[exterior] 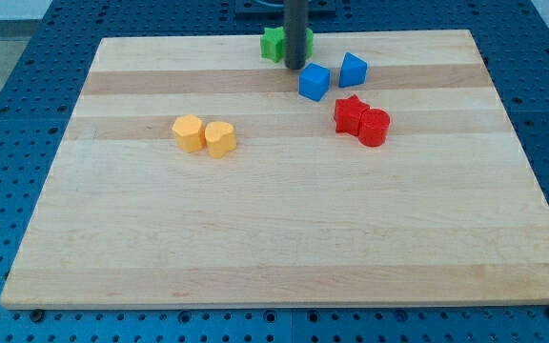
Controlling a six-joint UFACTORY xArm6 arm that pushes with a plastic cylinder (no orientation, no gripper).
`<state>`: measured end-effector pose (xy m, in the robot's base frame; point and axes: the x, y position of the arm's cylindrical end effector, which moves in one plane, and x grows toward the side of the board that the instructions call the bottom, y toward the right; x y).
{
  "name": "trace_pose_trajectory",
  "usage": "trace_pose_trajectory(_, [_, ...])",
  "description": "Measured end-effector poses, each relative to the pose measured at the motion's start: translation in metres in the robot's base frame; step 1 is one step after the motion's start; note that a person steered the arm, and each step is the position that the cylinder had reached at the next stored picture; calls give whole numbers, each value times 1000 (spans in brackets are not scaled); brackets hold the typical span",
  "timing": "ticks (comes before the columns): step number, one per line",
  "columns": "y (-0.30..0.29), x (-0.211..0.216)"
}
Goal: Move the blue cube into the blue triangle towards the top right
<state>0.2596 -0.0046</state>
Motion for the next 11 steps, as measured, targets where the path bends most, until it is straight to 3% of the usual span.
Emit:
trace_pose_trajectory(2, [-39,57])
trace_pose_trajectory(3, [-3,65])
trace_pose_trajectory(8, [72,35])
trace_pose_trajectory(11, [-46,40])
